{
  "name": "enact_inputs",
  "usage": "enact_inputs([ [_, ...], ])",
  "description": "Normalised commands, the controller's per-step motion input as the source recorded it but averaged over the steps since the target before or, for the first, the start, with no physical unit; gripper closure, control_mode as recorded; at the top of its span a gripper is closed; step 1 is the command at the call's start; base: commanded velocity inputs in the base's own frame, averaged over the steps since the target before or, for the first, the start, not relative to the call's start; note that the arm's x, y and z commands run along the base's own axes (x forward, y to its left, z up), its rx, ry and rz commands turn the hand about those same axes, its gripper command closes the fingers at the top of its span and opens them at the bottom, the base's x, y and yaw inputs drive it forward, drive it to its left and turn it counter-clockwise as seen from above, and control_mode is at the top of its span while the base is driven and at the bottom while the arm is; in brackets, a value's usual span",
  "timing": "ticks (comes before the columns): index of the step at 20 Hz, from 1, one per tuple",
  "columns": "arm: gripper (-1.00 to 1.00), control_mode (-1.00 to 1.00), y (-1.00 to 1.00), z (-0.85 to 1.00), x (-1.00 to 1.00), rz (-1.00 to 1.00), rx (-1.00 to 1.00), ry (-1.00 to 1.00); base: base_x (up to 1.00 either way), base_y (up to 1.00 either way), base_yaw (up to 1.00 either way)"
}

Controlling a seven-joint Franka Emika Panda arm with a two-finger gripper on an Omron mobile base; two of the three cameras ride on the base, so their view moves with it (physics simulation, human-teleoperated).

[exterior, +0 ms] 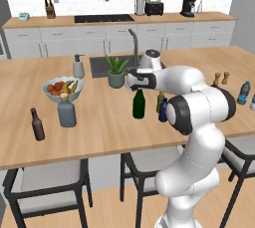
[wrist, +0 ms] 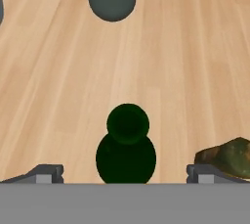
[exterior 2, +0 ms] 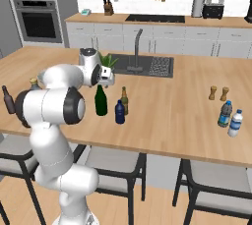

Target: Move the plastic bottles in the middle to the plastics group, and the glass bottles in the middle to the glass group.

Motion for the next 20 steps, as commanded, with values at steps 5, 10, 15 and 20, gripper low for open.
enact_inputs([
  [5, -1.0, -1.0, 0.0, 0.0, 0.26, 0.0, 0.0, 0.0, 0.0, 0.0, 0.0],
  [10, -1.0, -1.0, 0.0, -0.03, 0.0, 0.0, 0.0, 0.0, 0.0, 0.0, 0.0],
  [15, -1.0, -1.0, 0.0, -0.12, 0.0, 0.0, 0.0, 0.0, 0.0, 0.0, 0.0],
  [20, -1.0, -1.0, 0.0, -0.14, 0.01, 0.0, 0.0, 0.0, 0.0, 0.0, 0.0],
])
